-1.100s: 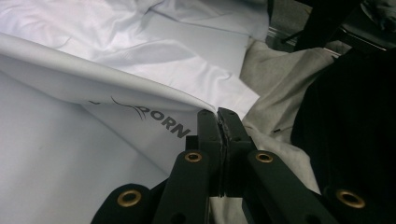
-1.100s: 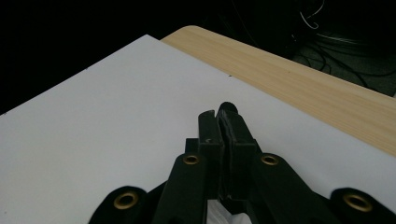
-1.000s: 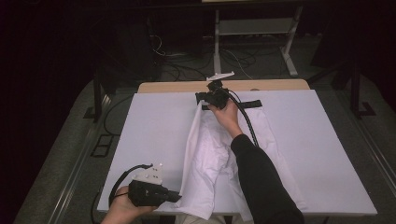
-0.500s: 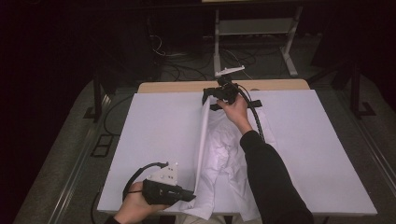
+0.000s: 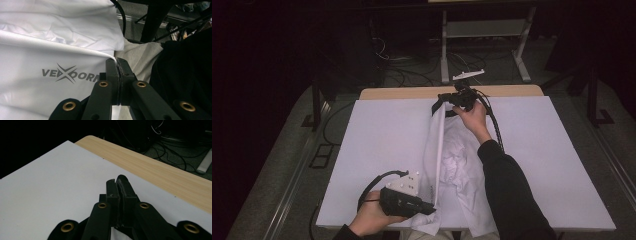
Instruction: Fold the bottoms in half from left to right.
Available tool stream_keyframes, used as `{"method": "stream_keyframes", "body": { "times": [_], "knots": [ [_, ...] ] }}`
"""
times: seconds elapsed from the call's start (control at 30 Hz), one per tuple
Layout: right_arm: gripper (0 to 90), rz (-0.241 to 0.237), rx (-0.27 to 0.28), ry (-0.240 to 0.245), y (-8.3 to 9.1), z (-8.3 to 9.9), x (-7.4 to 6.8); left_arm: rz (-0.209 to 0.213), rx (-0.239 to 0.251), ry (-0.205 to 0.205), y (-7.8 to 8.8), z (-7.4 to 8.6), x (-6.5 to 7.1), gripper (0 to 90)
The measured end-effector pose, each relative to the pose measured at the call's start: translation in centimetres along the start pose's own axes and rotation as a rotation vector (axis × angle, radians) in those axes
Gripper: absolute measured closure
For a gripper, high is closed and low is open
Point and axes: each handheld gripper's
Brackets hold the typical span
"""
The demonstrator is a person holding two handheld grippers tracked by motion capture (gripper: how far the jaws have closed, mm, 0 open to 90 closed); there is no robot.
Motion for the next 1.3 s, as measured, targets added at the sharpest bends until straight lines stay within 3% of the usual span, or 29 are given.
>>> {"method": "stream_keyframes", "body": {
  "times": [0.37, 0.6, 0.87, 1.07, 1.3],
  "knots": [
    [85.9, -0.001, 0.005, 0.003, 1.2, 0.2, 1.2, 0.036, -0.009, -0.026, -2.1, -1.4, 0.0, 87.7],
    [86.0, 0.008, 0.002, 0.03, 1.8, 0.4, 2.0, 0.05, -0.007, -0.034, -3.5, -1.9, 0.0, 87.7],
    [85.9, -0.001, 0.004, -0.001, 2.9, 0.4, 3.3, 0.077, -0.008, -0.051, -5.5, -3.0, -0.1, 87.7],
    [85.9, -0.011, -0.004, -0.016, 3.6, 0.6, 4.5, 0.076, -0.023, -0.087, -6.8, -3.9, -0.1, 87.7],
    [85.9, -0.012, -0.005, -0.026, 4.2, 0.8, 5.6, 0.075, -0.027, -0.099, -7.9, -4.7, -0.1, 87.7]
  ]
}}
Point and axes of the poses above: each handheld gripper's, and its own axes: y roughly backward along the jaws, z roughly out of its underside, x roughly to its right, and after that the axes turned 13 degrees about x, right-handed
